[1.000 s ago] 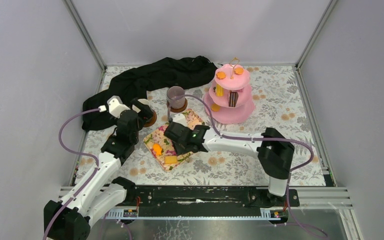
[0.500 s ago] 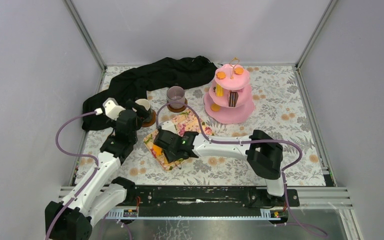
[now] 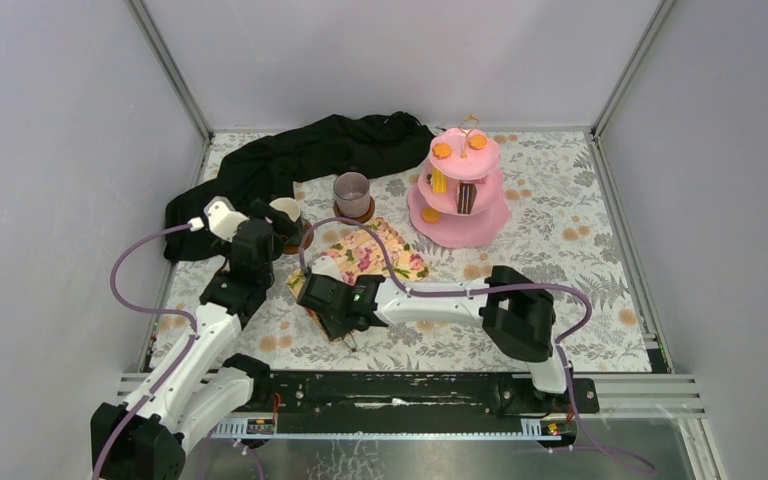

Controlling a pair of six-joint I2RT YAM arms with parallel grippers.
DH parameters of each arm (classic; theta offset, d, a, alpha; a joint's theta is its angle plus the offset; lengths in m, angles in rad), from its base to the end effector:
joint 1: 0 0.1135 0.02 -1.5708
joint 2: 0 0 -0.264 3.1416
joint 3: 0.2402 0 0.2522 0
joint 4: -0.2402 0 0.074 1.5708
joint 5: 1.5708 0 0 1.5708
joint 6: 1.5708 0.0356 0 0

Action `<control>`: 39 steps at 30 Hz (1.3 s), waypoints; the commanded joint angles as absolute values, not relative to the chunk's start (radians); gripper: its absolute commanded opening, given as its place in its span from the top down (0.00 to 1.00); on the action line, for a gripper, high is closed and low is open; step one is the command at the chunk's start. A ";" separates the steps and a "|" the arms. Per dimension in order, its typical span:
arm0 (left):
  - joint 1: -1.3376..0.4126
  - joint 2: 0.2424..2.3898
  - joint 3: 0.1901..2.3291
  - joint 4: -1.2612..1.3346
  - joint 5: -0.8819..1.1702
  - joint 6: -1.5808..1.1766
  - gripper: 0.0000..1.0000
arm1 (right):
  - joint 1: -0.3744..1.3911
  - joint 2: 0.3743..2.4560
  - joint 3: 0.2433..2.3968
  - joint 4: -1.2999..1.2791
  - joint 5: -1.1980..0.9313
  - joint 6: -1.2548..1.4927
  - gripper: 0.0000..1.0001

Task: Serve the afternoon tea

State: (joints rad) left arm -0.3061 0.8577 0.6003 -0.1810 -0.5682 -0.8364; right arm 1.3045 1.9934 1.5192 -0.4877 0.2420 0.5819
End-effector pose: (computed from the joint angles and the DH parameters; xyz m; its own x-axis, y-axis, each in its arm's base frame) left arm 0.1904 -0.0401 0.2647 -0.1149 -0.6198 -0.7763 -0.4415 0.7319 -0.5190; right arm 0.1229 0.4181 0.2067 -0.6753 -0.4480 -0.5859 -0.6337 0.7589 0.1501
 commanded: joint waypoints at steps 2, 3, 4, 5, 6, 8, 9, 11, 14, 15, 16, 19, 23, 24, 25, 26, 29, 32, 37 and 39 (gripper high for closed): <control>-0.298 0.859 0.624 -0.177 -0.605 -0.848 0.00 | 1.323 2.010 1.563 -0.483 0.232 0.577 0.56; -0.298 0.858 0.624 -0.176 -0.606 -0.850 0.00 | 1.324 2.012 1.563 -0.484 0.231 0.577 0.56; -0.298 0.858 0.624 -0.176 -0.606 -0.850 0.00 | 1.325 2.015 1.562 -0.484 0.230 0.578 0.56; -0.298 0.858 0.623 -0.176 -0.605 -0.849 0.00 | 1.325 2.016 1.558 -0.485 0.229 0.577 0.56; -0.296 0.858 0.624 -0.176 -0.605 -0.850 0.00 | 1.325 2.018 1.556 -0.484 0.227 0.577 0.56; -0.296 0.859 0.624 -0.178 -0.606 -0.850 0.00 | 1.325 2.023 1.553 -0.485 0.225 0.577 0.56; -0.297 0.858 0.623 -0.179 -0.605 -0.851 0.00 | 1.325 2.026 1.551 -0.486 0.223 0.576 0.56; -0.296 0.858 0.623 -0.178 -0.604 -0.851 0.00 | 1.325 2.033 1.551 -0.486 0.220 0.574 0.56; -0.293 0.857 0.622 -0.178 -0.602 -0.853 0.00 | 1.325 2.047 1.560 -0.490 0.224 0.566 0.56; -0.293 0.858 0.621 -0.179 -0.602 -0.853 0.00 | 1.325 2.054 1.565 -0.492 0.223 0.563 0.56; -0.293 0.858 0.621 -0.179 -0.603 -0.853 0.00 | 1.325 2.056 1.568 -0.493 0.223 0.562 0.56; -0.290 0.856 0.622 -0.180 -0.600 -0.854 0.00 | 1.326 2.061 1.573 -0.492 0.223 0.558 0.57; -0.288 0.858 0.620 -0.178 -0.597 -0.856 0.00 | 1.324 2.062 1.580 -0.494 0.224 0.555 0.65; -0.288 0.858 0.620 -0.178 -0.596 -0.857 0.00 | 1.324 2.060 1.578 -0.494 0.224 0.554 0.67; -0.287 0.858 0.620 -0.179 -0.594 -0.857 0.00 | 1.324 2.059 1.580 -0.494 0.225 0.553 0.70; -0.288 0.858 0.620 -0.177 -0.594 -0.857 0.00 | 1.324 2.058 1.579 -0.495 0.225 0.552 0.70; -0.285 0.859 0.620 -0.177 -0.591 -0.859 0.00 | 1.324 2.051 1.579 -0.498 0.228 0.552 0.74; -0.286 0.860 0.619 -0.176 -0.591 -0.861 0.00 | 1.324 2.037 1.575 -0.500 0.234 0.554 0.78; -0.285 0.858 0.618 -0.178 -0.590 -0.861 0.00 | 1.324 2.003 1.556 -0.493 0.253 0.562 0.85; -0.285 0.857 0.618 -0.180 -0.591 -0.861 0.00 | 1.324 1.989 1.551 -0.494 0.261 0.569 0.86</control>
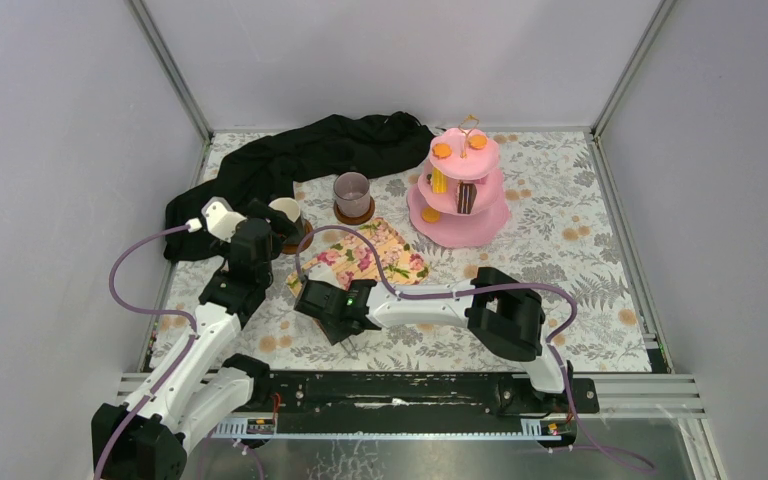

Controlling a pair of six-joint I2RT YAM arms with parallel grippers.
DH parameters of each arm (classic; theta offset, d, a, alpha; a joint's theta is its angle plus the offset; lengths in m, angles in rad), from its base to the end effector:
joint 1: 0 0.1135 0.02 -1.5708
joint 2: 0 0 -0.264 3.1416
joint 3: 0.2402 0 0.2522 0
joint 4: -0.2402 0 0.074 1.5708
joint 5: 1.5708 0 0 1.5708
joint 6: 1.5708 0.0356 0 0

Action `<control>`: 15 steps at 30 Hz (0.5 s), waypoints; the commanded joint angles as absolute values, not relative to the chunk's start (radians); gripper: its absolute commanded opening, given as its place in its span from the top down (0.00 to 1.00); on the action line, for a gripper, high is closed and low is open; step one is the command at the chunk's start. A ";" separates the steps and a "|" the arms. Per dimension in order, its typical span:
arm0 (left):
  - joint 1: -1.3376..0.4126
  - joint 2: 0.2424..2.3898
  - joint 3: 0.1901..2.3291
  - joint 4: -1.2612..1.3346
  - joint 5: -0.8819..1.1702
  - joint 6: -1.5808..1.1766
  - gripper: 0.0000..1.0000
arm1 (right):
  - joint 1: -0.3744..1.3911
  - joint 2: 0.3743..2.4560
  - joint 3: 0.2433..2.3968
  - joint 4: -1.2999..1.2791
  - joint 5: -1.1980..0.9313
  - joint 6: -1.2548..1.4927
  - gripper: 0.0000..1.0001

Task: Serve the afternoon tea

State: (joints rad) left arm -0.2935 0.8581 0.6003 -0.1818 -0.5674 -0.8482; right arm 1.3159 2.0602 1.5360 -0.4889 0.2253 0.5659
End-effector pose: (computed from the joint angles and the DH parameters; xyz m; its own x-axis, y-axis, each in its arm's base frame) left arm 0.1909 -0.0377 0.2645 -0.1032 -0.6296 -0.7700 -0.4521 0.7193 -0.5275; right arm 0.1196 0.4274 0.1836 -0.6703 -0.4999 -0.5484 -0.6563 0.7443 0.1238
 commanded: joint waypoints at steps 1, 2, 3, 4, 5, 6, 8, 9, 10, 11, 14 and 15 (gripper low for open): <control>-0.285 0.855 0.618 -0.180 -0.590 -0.861 0.00 | 1.324 1.983 1.547 -0.494 0.266 0.570 0.87; -0.286 0.856 0.618 -0.181 -0.591 -0.862 0.00 | 1.324 1.978 1.544 -0.494 0.271 0.574 0.88; -0.286 0.855 0.618 -0.181 -0.592 -0.862 0.00 | 1.324 1.972 1.540 -0.494 0.274 0.576 0.89; -0.285 0.855 0.619 -0.181 -0.591 -0.862 0.00 | 1.325 1.966 1.535 -0.494 0.280 0.579 0.89; -0.285 0.855 0.619 -0.182 -0.591 -0.862 0.00 | 1.324 1.960 1.533 -0.494 0.285 0.582 0.89; -0.285 0.855 0.620 -0.181 -0.591 -0.862 0.00 | 1.324 1.952 1.527 -0.493 0.290 0.586 0.90; -0.286 0.854 0.618 -0.181 -0.592 -0.862 0.00 | 1.323 1.940 1.515 -0.489 0.299 0.590 0.90; -0.285 0.854 0.619 -0.182 -0.593 -0.862 0.00 | 1.324 1.934 1.510 -0.489 0.303 0.592 0.90; -0.285 0.853 0.618 -0.182 -0.593 -0.863 0.00 | 1.324 1.930 1.506 -0.489 0.306 0.594 0.91; -0.285 0.854 0.618 -0.183 -0.593 -0.864 0.00 | 1.323 1.924 1.501 -0.489 0.308 0.596 0.91; -0.286 0.853 0.619 -0.184 -0.593 -0.864 0.00 | 1.322 1.907 1.485 -0.489 0.318 0.605 0.91; -0.286 0.852 0.619 -0.184 -0.594 -0.864 0.00 | 1.321 1.900 1.479 -0.489 0.321 0.607 0.91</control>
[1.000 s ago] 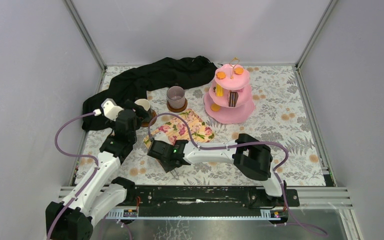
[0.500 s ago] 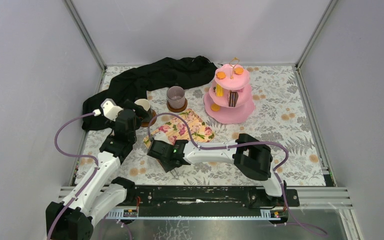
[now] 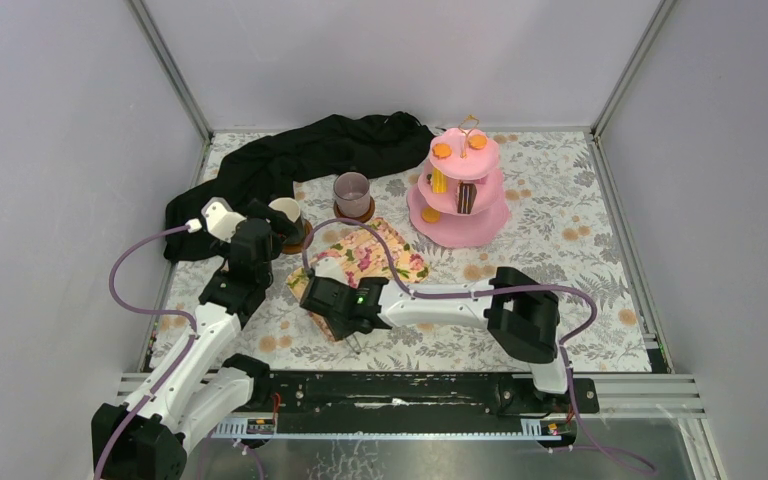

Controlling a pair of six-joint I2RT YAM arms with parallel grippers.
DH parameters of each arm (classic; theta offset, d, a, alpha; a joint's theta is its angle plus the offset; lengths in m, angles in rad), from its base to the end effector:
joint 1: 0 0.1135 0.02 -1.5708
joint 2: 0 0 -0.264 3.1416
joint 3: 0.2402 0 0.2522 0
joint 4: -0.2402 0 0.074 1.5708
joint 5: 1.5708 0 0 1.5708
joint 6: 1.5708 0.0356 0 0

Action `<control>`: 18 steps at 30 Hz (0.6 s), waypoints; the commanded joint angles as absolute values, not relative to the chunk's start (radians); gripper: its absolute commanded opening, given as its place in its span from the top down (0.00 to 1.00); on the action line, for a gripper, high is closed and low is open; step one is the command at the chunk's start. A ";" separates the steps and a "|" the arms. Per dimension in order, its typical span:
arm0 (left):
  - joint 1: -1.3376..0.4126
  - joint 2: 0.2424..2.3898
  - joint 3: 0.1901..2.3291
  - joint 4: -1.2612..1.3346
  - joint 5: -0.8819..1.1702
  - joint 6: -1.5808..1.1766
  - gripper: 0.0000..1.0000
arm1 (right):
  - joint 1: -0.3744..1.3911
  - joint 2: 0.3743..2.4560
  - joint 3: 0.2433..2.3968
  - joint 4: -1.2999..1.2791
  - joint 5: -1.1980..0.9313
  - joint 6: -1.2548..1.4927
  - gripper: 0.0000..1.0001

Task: Serve the afternoon tea

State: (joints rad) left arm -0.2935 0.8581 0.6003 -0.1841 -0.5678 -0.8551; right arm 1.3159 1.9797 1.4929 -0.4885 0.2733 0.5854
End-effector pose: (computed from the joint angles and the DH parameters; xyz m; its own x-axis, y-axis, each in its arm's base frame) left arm 0.1908 -0.0377 0.2643 -0.1015 -0.6340 -0.7667 -0.4542 0.7152 -0.5312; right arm 0.1178 0.4139 0.2045 -0.6677 -0.4526 -0.5910 -0.6295 0.7671 0.1237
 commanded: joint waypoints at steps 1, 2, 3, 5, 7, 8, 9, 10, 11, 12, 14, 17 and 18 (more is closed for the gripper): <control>-0.286 0.851 0.620 -0.184 -0.594 -0.865 0.00 | 1.320 1.892 1.473 -0.490 0.327 0.609 0.91; -0.285 0.852 0.620 -0.186 -0.595 -0.865 0.00 | 1.318 1.882 1.465 -0.492 0.333 0.615 0.91; -0.285 0.853 0.620 -0.186 -0.595 -0.865 0.00 | 1.315 1.869 1.455 -0.492 0.342 0.620 0.91; -0.286 0.852 0.619 -0.186 -0.597 -0.865 0.00 | 1.305 1.836 1.425 -0.490 0.358 0.634 0.91; -0.285 0.852 0.619 -0.186 -0.595 -0.866 0.00 | 1.288 1.793 1.384 -0.482 0.369 0.651 0.91; -0.285 0.852 0.618 -0.186 -0.596 -0.867 0.00 | 1.279 1.770 1.353 -0.476 0.372 0.660 0.91; -0.285 0.852 0.618 -0.186 -0.595 -0.867 0.00 | 1.266 1.745 1.329 -0.470 0.375 0.669 0.91; -0.286 0.851 0.618 -0.186 -0.594 -0.867 0.00 | 1.255 1.719 1.306 -0.465 0.381 0.677 0.91; -0.285 0.853 0.618 -0.186 -0.594 -0.868 0.00 | 1.242 1.697 1.285 -0.462 0.385 0.685 0.91; -0.285 0.853 0.618 -0.187 -0.593 -0.868 0.00 | 1.230 1.675 1.262 -0.460 0.389 0.691 0.91; -0.285 0.854 0.618 -0.186 -0.592 -0.868 0.00 | 1.203 1.616 1.219 -0.460 0.403 0.707 0.91; -0.286 0.851 0.617 -0.186 -0.591 -0.868 0.00 | 1.152 1.550 1.152 -0.462 0.414 0.728 0.91; -0.285 0.852 0.617 -0.186 -0.589 -0.869 0.00 | 1.134 1.528 1.130 -0.463 0.415 0.738 0.91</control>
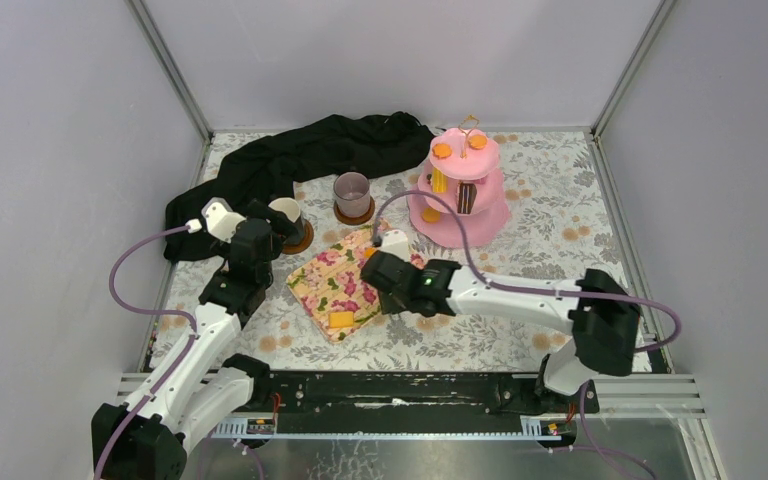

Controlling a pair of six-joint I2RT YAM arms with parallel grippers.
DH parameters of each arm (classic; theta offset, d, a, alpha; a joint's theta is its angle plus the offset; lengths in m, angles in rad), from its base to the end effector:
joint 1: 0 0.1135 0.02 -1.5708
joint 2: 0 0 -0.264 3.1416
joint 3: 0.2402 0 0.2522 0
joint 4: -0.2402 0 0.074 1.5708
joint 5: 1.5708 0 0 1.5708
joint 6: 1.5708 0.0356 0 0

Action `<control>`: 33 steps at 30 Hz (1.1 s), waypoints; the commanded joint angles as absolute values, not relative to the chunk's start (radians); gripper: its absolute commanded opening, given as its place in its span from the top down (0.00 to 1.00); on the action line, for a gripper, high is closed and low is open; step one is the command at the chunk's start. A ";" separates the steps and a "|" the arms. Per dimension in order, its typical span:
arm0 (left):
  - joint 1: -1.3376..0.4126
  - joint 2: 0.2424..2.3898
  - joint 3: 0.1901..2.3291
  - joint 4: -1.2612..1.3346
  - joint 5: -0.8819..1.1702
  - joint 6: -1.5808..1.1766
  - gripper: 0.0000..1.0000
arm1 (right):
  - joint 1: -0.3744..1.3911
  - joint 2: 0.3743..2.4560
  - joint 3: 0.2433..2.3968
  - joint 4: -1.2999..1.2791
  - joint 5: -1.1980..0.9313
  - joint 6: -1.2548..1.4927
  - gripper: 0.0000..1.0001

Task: Serve the afternoon tea

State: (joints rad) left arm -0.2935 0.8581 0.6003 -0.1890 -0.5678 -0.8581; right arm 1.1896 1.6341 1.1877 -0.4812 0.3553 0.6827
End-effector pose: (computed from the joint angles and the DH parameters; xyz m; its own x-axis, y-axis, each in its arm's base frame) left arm 0.1906 -0.0376 0.2639 -0.1037 -0.6350 -0.7655 -0.4570 0.7140 -0.5304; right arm 0.1409 0.3184 0.2394 -0.7310 -0.2340 -0.6410 -0.4272 0.8895 0.1624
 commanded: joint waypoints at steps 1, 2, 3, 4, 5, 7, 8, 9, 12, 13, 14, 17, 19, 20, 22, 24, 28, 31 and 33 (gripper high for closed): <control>-0.285 0.852 0.617 -0.186 -0.589 -0.870 0.00 | 1.112 1.507 1.105 -0.462 0.416 0.745 0.91; -0.285 0.851 0.617 -0.186 -0.590 -0.869 0.00 | 1.090 1.484 1.077 -0.459 0.416 0.753 0.91; -0.286 0.850 0.617 -0.186 -0.591 -0.868 0.00 | 1.069 1.460 1.054 -0.455 0.418 0.758 0.91; -0.285 0.849 0.616 -0.186 -0.592 -0.868 0.00 | 1.047 1.438 1.031 -0.454 0.418 0.766 0.91; -0.286 0.849 0.617 -0.186 -0.592 -0.868 0.00 | 1.020 1.418 1.010 -0.454 0.418 0.773 0.91; -0.285 0.848 0.617 -0.186 -0.591 -0.869 0.00 | 0.980 1.382 0.975 -0.459 0.419 0.787 0.91; -0.286 0.848 0.616 -0.186 -0.591 -0.870 0.00 | 0.963 1.367 0.960 -0.461 0.421 0.793 0.91; -0.286 0.847 0.617 -0.186 -0.590 -0.870 0.00 | 0.943 1.350 0.945 -0.462 0.424 0.800 0.91; -0.285 0.845 0.617 -0.186 -0.589 -0.870 0.00 | 0.887 1.317 0.909 -0.460 0.421 0.813 0.91; -0.286 0.845 0.616 -0.186 -0.589 -0.870 0.00 | 0.870 1.310 0.902 -0.460 0.422 0.812 0.91; -0.285 0.846 0.615 -0.186 -0.589 -0.870 0.00 | 0.851 1.305 0.897 -0.460 0.423 0.812 0.91; -0.285 0.848 0.617 -0.186 -0.589 -0.868 0.00 | 0.791 1.295 0.884 -0.461 0.422 0.806 0.91; -0.286 0.848 0.617 -0.186 -0.590 -0.868 0.00 | 0.746 1.293 0.875 -0.454 0.411 0.797 0.91; -0.285 0.848 0.617 -0.184 -0.590 -0.867 0.00 | 0.724 1.293 0.870 -0.450 0.401 0.792 0.92; -0.285 0.849 0.617 -0.184 -0.589 -0.867 0.00 | 0.680 1.296 0.859 -0.436 0.384 0.781 0.92; -0.285 0.851 0.617 -0.183 -0.589 -0.866 0.00 | 0.636 1.300 0.852 -0.419 0.359 0.764 0.92; -0.285 0.850 0.618 -0.184 -0.588 -0.865 0.00 | 0.560 1.323 0.858 -0.396 0.320 0.727 0.92; -0.285 0.850 0.618 -0.186 -0.589 -0.865 0.00 | 0.498 1.347 0.880 -0.383 0.293 0.694 0.92; -0.285 0.851 0.618 -0.186 -0.590 -0.864 0.00 | 0.462 1.370 0.898 -0.373 0.270 0.673 0.92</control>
